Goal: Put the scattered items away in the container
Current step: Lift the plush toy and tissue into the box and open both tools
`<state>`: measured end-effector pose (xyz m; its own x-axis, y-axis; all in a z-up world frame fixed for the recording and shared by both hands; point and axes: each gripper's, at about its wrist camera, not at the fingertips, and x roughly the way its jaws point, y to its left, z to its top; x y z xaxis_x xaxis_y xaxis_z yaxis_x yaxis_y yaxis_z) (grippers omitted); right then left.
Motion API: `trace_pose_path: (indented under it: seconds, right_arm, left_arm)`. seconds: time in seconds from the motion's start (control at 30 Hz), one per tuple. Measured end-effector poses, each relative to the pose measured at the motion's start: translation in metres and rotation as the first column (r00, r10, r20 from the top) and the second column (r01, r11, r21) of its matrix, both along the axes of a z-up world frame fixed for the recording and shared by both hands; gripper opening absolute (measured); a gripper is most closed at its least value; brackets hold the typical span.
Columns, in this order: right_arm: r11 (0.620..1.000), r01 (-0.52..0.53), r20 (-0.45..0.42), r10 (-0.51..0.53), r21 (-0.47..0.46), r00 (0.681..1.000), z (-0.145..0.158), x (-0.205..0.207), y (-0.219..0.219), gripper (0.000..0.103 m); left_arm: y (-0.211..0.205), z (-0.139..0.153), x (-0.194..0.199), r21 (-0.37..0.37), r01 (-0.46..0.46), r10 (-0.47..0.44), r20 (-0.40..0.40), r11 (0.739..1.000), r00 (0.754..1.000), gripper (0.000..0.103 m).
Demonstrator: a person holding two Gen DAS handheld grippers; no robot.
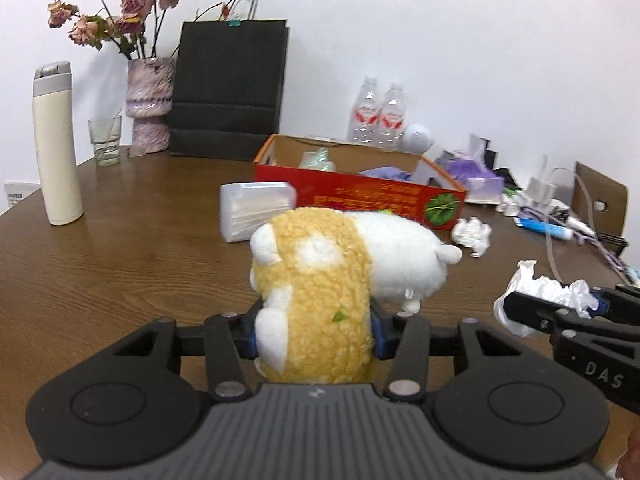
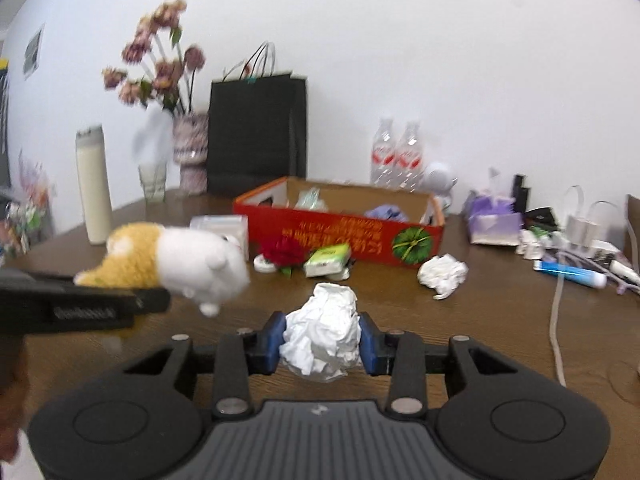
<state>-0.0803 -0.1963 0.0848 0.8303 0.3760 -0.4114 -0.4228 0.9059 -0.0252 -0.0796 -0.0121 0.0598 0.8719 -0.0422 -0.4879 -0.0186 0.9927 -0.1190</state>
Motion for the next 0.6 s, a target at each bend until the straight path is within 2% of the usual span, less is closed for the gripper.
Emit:
trace_pose_path:
  seconds: [0.27,0.6]
  right_arm:
    - [0.992,0.055,0.072,-0.064,0.113,0.995,0.013,-0.056,-0.017,0.036]
    - [0.99,0.029,0.097,-0.043,0.141,0.994,0.021,-0.077,-0.014,0.037]
  left_arm:
    - [-0.015,0.007,-0.044,0.013,-0.008,0.007,0.08,1.0,0.997,0.049]
    - [-0.022,0.021,-0.069,0.054,0.005,-0.013,0.149,0.999,0.989,0.049]
